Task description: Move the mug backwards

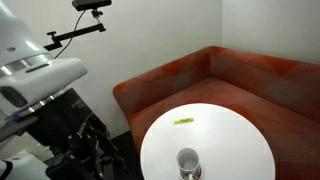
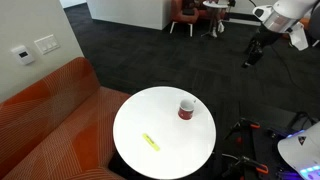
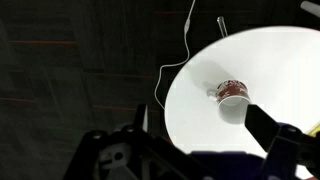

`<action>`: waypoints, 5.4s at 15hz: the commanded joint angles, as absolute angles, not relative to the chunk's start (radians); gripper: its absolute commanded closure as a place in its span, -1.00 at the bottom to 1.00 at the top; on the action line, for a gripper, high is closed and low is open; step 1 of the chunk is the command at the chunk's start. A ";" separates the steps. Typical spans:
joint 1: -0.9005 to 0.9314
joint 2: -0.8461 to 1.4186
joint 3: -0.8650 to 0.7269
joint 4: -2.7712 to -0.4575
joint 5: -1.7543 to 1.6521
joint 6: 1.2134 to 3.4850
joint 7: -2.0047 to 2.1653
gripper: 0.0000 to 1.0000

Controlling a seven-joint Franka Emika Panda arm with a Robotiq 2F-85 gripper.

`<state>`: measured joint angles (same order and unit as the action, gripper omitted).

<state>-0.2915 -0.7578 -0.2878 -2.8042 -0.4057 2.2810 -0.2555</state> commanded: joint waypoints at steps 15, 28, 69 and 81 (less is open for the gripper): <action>-0.232 -0.625 -0.263 -2.736 -0.429 2.402 -0.372 -1.00; -0.096 -0.237 -0.339 -2.603 -0.334 2.614 -0.902 -1.00; -0.260 0.396 -0.029 -2.331 -0.143 2.853 -1.179 -1.00; -0.262 0.560 -0.017 -2.195 -0.200 2.827 -1.177 -1.00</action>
<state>-0.2549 0.5252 -0.0260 -2.2426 -0.1780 2.8483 -1.1724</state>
